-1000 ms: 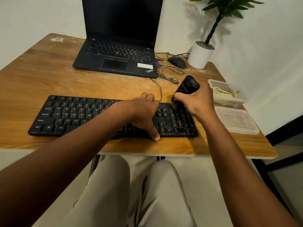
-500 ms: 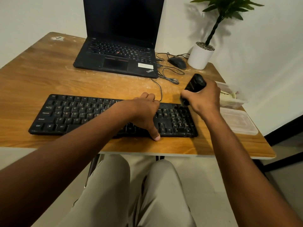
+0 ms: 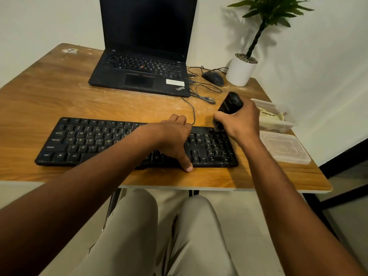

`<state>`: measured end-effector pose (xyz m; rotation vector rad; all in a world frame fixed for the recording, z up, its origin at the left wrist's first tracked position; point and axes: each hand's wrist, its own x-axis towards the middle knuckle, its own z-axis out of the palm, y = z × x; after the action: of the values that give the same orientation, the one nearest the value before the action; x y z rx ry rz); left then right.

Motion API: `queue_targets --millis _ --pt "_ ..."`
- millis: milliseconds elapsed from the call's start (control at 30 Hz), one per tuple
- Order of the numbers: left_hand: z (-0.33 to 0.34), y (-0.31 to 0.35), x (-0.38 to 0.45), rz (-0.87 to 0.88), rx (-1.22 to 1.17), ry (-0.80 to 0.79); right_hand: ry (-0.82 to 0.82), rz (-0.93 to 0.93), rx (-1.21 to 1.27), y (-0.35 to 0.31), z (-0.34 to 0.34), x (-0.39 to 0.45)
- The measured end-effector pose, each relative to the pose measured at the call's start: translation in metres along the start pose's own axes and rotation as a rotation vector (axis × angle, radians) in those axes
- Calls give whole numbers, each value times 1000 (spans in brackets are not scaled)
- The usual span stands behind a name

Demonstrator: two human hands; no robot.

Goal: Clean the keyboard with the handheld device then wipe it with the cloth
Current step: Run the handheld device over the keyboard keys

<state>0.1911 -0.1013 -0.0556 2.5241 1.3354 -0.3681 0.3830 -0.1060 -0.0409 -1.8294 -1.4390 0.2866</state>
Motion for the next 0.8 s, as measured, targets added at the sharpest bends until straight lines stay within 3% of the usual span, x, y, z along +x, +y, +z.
queue_targets --millis 100,433,600,800 --pt "0 1 0 -5 -4 3 -82 -49 51 -4 16 -11" --pt "-1 0 -2 1 -12 -5 64 69 -48 15 -10 13" --pt "-1 1 -1 -9 -9 -3 -70 36 53 0 14 -3" --pt "-2 2 -2 -7 -10 -13 5 110 -89 24 -10 8"
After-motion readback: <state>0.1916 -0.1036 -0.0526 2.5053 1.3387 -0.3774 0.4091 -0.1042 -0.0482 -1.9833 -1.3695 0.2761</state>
